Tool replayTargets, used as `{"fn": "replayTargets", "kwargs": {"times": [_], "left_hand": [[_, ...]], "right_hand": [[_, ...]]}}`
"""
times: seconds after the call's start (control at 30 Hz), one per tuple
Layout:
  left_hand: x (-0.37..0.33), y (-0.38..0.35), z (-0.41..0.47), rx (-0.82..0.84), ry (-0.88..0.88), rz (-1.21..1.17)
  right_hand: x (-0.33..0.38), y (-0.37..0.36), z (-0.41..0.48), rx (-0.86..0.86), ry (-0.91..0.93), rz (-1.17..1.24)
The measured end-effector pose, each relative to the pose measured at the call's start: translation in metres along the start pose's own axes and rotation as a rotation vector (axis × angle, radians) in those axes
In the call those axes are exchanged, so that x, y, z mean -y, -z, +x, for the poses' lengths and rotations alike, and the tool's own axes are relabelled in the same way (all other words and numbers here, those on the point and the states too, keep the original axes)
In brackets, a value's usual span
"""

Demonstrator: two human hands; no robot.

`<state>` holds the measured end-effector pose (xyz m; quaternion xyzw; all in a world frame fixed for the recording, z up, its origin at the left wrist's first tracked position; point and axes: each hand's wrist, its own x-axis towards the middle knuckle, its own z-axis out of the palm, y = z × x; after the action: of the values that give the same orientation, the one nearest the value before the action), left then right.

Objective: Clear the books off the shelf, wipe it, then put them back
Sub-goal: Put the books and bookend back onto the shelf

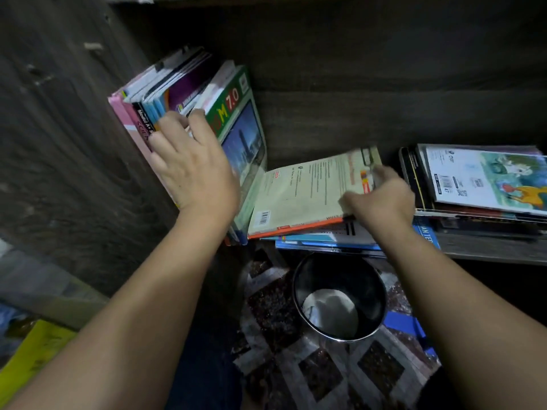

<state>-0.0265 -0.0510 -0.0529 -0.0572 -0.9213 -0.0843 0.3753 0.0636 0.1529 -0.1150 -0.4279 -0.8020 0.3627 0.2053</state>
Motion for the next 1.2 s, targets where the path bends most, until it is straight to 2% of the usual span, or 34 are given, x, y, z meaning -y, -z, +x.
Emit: {"fn": "replayTargets", "kwargs": {"times": [0.07, 0.13, 0.2, 0.3, 0.43, 0.6, 0.73, 0.8, 0.9, 1.07, 1.2], "left_hand": [[0.006, 0.01, 0.004, 0.026, -0.047, -0.014], [0.02, 0.016, 0.013, -0.014, -0.126, -0.089], [0.037, 0.019, 0.021, -0.079, -0.245, -0.223], [0.053, 0.013, 0.021, -0.144, -0.403, -0.339], [0.065, 0.005, 0.018, -0.162, -0.449, -0.411], [0.071, -0.012, 0.019, -0.114, -0.508, -0.39], [0.06, -0.026, 0.024, -0.093, -0.445, -0.299], [0.051, -0.028, 0.026, -0.051, -0.374, -0.283], [0.042, -0.026, 0.022, -0.068, -0.292, -0.306], [0.029, -0.034, 0.012, -0.237, -0.32, -0.216], [0.018, -0.034, 0.008, -0.199, -0.292, -0.266]], "right_hand": [[0.028, 0.001, -0.013, -0.144, 0.183, 0.193], [0.057, -0.003, -0.033, -0.158, 0.421, 0.402], [0.077, -0.015, -0.051, 0.012, 0.618, 0.461], [0.082, -0.045, -0.065, 0.356, 0.74, 0.314], [0.068, -0.071, -0.061, 0.556, 0.735, 0.158], [0.064, -0.086, -0.06, 0.659, 0.68, 0.154], [0.063, -0.079, -0.054, 0.679, 0.708, 0.043], [0.058, -0.071, -0.046, 0.66, 0.736, -0.079], [0.038, -0.06, -0.034, 0.598, 0.756, -0.409], [-0.017, -0.034, -0.008, 0.523, 0.59, -0.885], [-0.063, -0.02, 0.008, 0.424, 0.476, -1.02]]}}
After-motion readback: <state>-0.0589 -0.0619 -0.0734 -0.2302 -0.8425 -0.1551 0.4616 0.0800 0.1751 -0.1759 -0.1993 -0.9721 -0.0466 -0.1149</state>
